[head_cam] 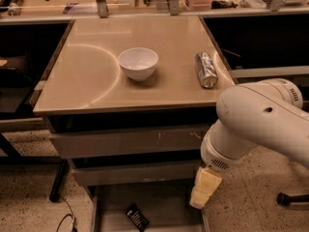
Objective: Pick rxbar chocolate from bottom drawer and place on counter
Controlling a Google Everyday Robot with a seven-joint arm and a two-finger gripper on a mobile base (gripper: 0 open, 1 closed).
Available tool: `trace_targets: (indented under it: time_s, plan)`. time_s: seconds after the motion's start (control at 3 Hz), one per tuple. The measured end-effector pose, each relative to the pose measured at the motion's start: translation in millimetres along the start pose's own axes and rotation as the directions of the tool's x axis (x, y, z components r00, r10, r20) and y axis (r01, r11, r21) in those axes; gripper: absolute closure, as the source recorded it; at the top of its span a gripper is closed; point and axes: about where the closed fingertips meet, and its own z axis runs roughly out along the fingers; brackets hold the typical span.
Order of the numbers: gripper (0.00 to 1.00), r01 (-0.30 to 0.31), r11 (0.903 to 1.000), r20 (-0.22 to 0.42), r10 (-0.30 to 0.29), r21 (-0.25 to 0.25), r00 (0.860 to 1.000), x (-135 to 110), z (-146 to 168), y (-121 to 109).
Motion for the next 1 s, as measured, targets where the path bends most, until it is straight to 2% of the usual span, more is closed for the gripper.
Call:
trace_targets:
  time_s: [0.33, 0.67, 1.0]
  plan:
    - [0.00, -0.001, 0.9999, 0.003, 0.001, -0.015, 1.000, 1.8, 4.6, 5.2]
    - [0.00, -0.028, 0.9882, 0.060, 0.038, -0.150, 0.997, 7.3, 56.9, 40.0]
    - [0.00, -0.080, 0.9561, 0.113, 0.116, -0.282, 0.987, 9.9, 116.9, 69.5]
